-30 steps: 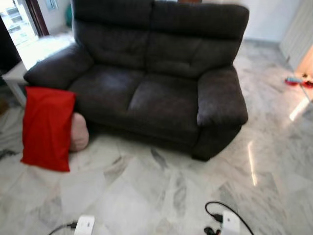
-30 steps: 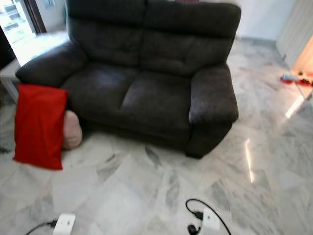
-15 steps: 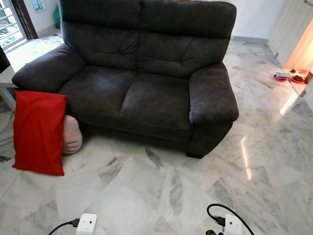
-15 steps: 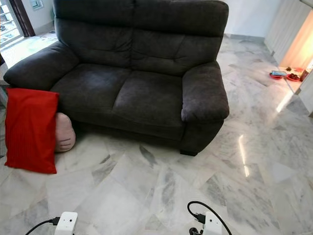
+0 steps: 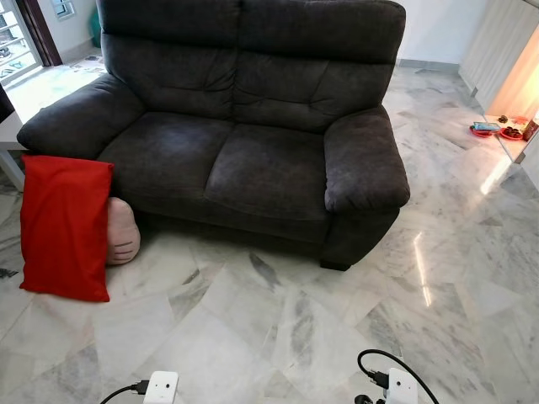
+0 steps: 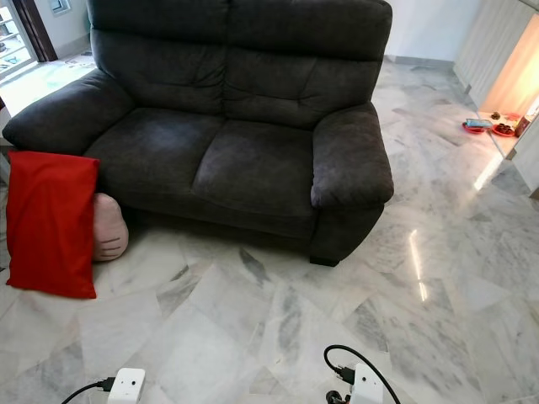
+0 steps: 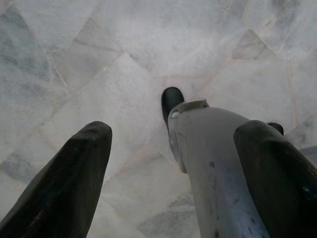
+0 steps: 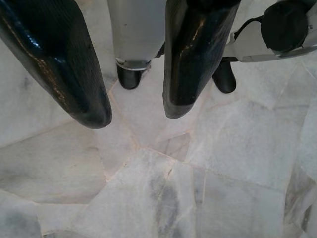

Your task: Move the pillow to the sofa from floor

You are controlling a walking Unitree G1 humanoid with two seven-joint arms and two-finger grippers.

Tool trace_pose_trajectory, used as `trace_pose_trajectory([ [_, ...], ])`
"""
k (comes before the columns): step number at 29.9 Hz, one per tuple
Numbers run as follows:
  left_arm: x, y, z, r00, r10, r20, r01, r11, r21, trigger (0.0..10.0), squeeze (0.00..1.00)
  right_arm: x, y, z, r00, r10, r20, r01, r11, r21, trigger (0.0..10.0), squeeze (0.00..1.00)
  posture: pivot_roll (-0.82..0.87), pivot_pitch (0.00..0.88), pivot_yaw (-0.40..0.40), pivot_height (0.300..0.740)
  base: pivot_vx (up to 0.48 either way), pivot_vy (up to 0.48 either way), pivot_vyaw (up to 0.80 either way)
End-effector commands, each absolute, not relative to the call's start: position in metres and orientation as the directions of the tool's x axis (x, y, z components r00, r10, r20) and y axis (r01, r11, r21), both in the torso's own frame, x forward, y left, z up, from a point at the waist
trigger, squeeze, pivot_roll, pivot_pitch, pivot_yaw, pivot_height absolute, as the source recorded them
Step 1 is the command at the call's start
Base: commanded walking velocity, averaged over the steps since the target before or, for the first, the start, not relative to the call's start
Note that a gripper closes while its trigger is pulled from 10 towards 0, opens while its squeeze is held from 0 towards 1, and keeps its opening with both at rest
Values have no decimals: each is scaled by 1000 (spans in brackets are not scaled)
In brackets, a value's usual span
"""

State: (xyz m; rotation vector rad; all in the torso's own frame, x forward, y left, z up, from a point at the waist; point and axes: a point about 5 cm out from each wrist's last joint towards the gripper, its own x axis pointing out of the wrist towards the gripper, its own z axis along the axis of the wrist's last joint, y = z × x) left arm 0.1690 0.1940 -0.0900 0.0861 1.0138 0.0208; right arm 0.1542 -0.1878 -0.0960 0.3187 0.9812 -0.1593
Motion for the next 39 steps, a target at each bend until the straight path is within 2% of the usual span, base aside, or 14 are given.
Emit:
trace_pose_trajectory([
  [1, 168, 194, -91, 517, 64, -854, 34, 995, 95, 10000, 0, 155, -188, -96, 550, 13, -835, 277, 940, 197, 10000, 0, 20, 0, -50, 740, 0, 277, 0],
  [12, 166, 216, -88, 517, 89, -852, 21, 993, 116, 10000, 0, 155, -187, -96, 551, 12, -834, 281, 939, 199, 10000, 0, 20, 0, -46, 740, 0, 83, 0],
  [22, 151, 237, -89, 490, 103, -865, 73, 985, 158, 10000, 0, 153, -181, -97, 551, 15, -834, 297, 931, 213, 10000, 0, 27, 0, 17, 740, 0, -24, 0],
  [35, 160, 231, -87, 501, 101, -860, 92, 981, 169, 10000, 0, 151, -175, -99, 547, 5, -837, 320, 923, 215, 10000, 0, 10, 0, 47, 740, 0, 24, 0],
  [39, 161, 231, -86, 502, 104, -859, 89, 981, 171, 10000, 0, 152, -175, -98, 548, 7, -836, 319, 923, 217, 10000, 0, 14, 0, 39, 740, 0, 480, 0],
])
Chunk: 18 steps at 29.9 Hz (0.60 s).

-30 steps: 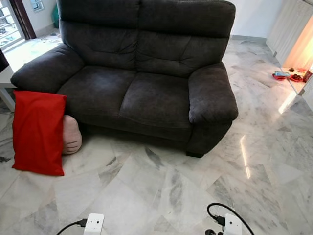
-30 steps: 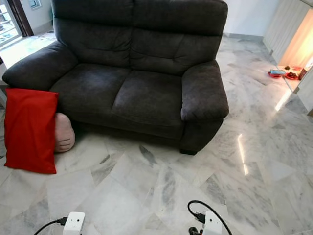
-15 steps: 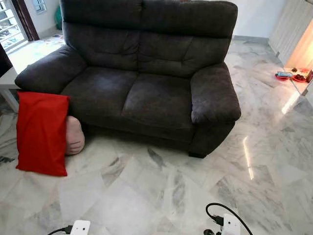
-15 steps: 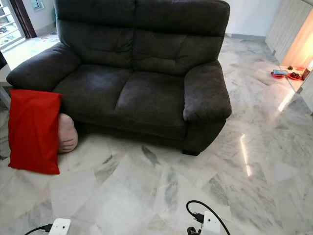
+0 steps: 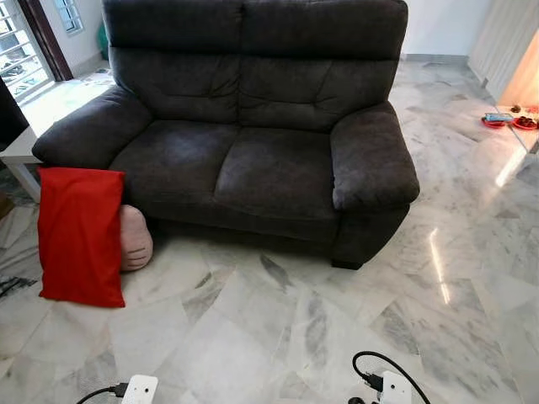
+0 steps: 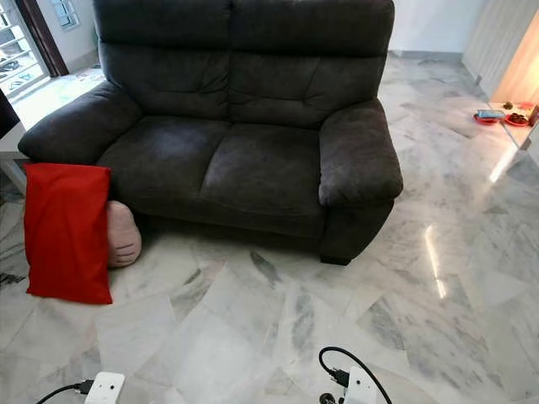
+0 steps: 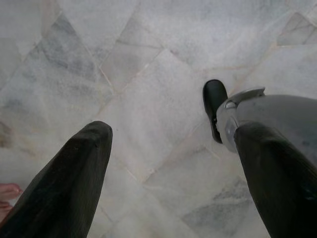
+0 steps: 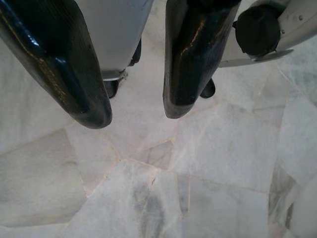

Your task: Move the pillow to the sofa from floor

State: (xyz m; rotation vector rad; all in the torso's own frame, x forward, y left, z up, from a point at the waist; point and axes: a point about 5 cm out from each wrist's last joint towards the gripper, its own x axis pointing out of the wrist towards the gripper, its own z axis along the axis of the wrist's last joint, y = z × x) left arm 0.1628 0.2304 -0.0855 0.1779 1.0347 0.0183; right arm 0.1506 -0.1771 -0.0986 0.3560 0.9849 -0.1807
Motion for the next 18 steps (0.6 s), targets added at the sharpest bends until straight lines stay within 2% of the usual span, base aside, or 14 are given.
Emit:
trace_pose_trajectory([
  [1, 161, 232, -86, 502, 106, -858, 86, 981, 172, 10000, 0, 152, -176, -98, 548, 7, -836, 321, 922, 218, 10000, 0, 16, 0, 36, 740, 0, 480, 0],
  [11, 157, 249, -83, 496, 128, -859, 58, 982, 180, 10000, 0, 153, -178, -98, 549, 0, -836, 322, 923, 212, 10000, 0, 10, 0, 22, 740, 0, 480, 0],
  [18, 156, 251, -83, 496, 127, -859, 57, 982, 178, 10000, 0, 153, -179, -98, 549, 1, -836, 316, 926, 209, 10000, 0, 10, 0, 19, 740, 0, 480, 0],
])
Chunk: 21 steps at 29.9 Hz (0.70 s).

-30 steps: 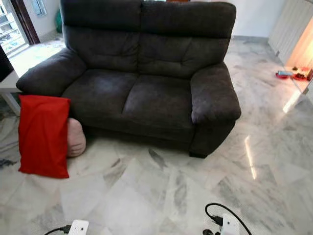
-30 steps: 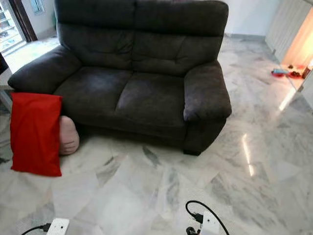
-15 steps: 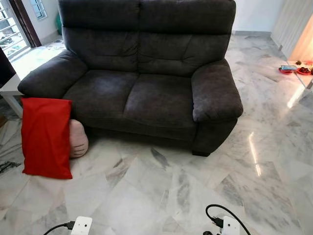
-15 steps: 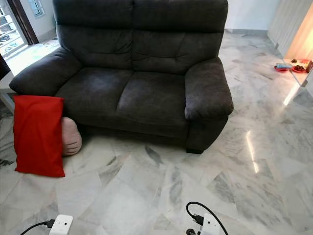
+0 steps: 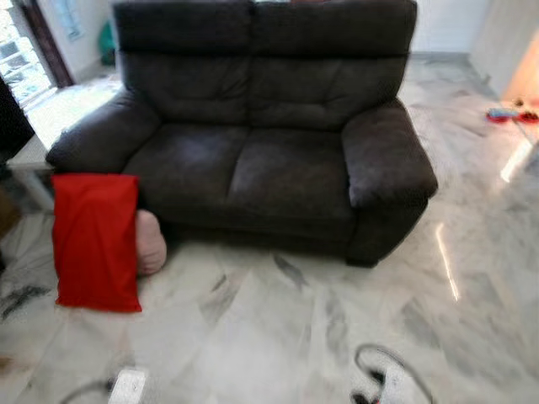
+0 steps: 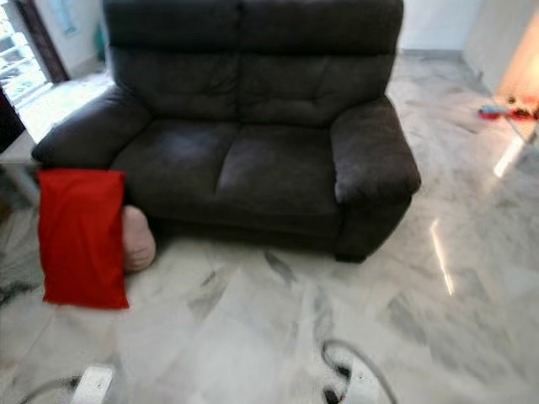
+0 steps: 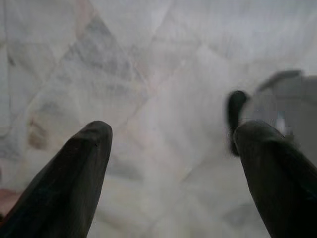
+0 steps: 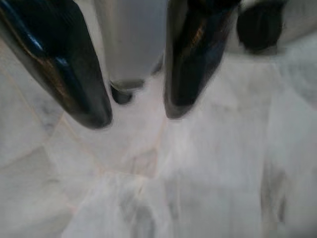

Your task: Move the pillow to the sofa from floor

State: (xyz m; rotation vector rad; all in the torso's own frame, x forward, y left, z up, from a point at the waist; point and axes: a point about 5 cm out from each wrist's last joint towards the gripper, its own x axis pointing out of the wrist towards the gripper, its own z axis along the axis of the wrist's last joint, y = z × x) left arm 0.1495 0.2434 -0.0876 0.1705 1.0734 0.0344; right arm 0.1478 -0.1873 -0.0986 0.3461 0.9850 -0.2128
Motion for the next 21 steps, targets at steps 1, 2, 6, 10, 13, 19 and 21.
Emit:
trace_pose_trajectory([
  [1, 156, 251, -83, 496, 127, -859, 57, 982, 178, 10000, 0, 153, -179, -98, 549, 1, -836, 316, 926, 209, 10000, 0, 10, 0, 19, 740, 0, 480, 0],
  [2, 156, 251, -83, 496, 127, -859, 57, 982, 178, 10000, 0, 153, -179, -98, 549, 1, -836, 316, 926, 209, 10000, 0, 10, 0, 19, 740, 0, 480, 0],
  [6, 156, 246, -84, 495, 122, -860, 59, 983, 173, 10000, 0, 153, -179, -98, 549, 4, -836, 312, 927, 210, 10000, 0, 10, 0, 17, 740, 0, 480, 0],
  [10, 156, 237, -87, 494, 111, -862, 65, 984, 164, 10000, 0, 152, -180, -98, 548, 4, -837, 311, 928, 208, 10000, 0, 6, 0, 14, 740, 0, 480, 0],
  [13, 156, 232, -88, 493, 104, -864, 69, 985, 158, 10000, 0, 152, -180, -98, 547, 2, -837, 310, 928, 205, 10000, 0, 5, 0, 9, 740, 0, 480, 0],
  [19, 157, 226, -89, 494, 99, -864, 67, 986, 151, 10000, 0, 151, -182, -98, 546, 2, -838, 305, 931, 201, 10000, 0, 10, 0, 1, 740, 0, 480, 0],
  [21, 157, 226, -89, 494, 100, -864, 65, 986, 151, 10000, 0, 152, -182, -98, 547, 2, -837, 304, 931, 201, 10000, 0, 12, 0, 0, 740, 0, 480, 0],
])
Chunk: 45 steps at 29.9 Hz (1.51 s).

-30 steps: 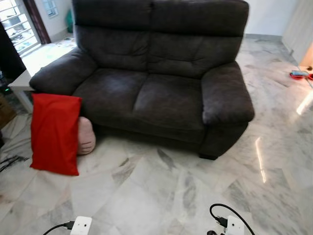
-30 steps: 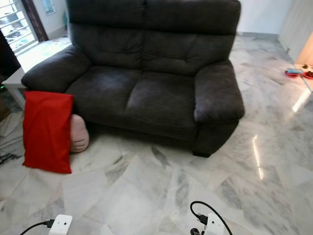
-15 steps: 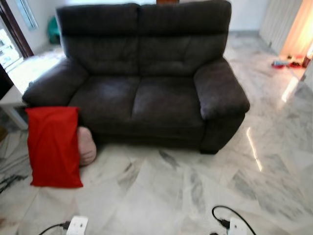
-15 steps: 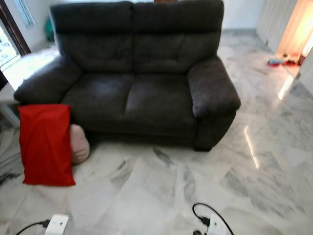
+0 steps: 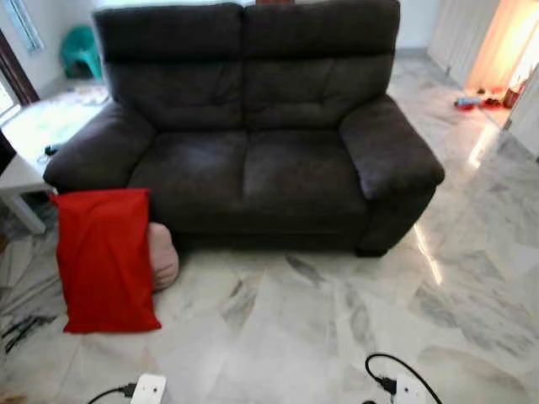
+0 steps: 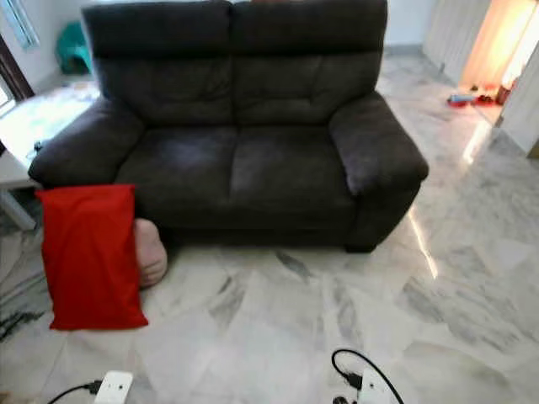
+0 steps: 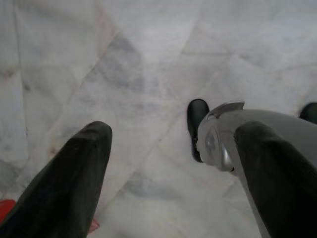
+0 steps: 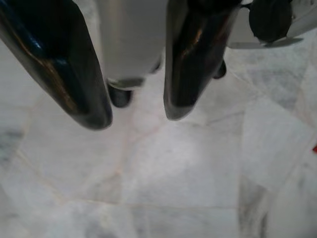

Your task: Move the pillow to the sofa from floor

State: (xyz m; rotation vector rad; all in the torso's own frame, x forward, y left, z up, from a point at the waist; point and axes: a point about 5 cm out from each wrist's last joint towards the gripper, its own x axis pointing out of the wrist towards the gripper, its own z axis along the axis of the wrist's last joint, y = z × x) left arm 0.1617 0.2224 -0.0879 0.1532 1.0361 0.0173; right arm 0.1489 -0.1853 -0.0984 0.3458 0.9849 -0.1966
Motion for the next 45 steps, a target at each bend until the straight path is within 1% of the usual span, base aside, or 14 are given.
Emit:
trace_pose_trajectory([
  [1, 157, 226, -89, 495, 100, -863, 64, 986, 151, 10000, 0, 152, -182, -98, 548, 2, -837, 304, 931, 202, 10000, 0, 12, 0, -2, 740, 0, 480, 0],
  [5, 157, 227, -89, 495, 106, -862, 52, 987, 151, 10000, 0, 153, -183, -97, 553, 2, -833, 306, 929, 206, 10000, 0, 16, 0, -8, 740, 0, 480, 0],
  [14, 154, 237, -88, 492, 120, -862, 34, 987, 157, 10000, 0, 154, -183, -97, 554, 1, -833, 308, 929, 206, 10000, 0, 18, 0, -10, 740, 0, 480, 0],
  [25, 153, 238, -87, 492, 121, -862, 31, 987, 156, 10000, 0, 154, -183, -97, 555, 5, -832, 304, 930, 208, 10000, 0, 19, 0, -10, 740, 0, 480, 0],
  [35, 163, 211, -90, 511, 89, -855, 49, 990, 133, 10000, 0, 154, -183, -96, 556, 7, -831, 303, 930, 210, 10000, 0, 20, 0, -12, 740, 0, 459, 0],
  [45, 172, 200, -88, 533, 78, -843, 55, 990, 126, 10000, 0, 154, -182, -96, 556, 9, -831, 301, 930, 212, 10000, 0, 20, 0, -12, 740, 0, 0, 0],
])
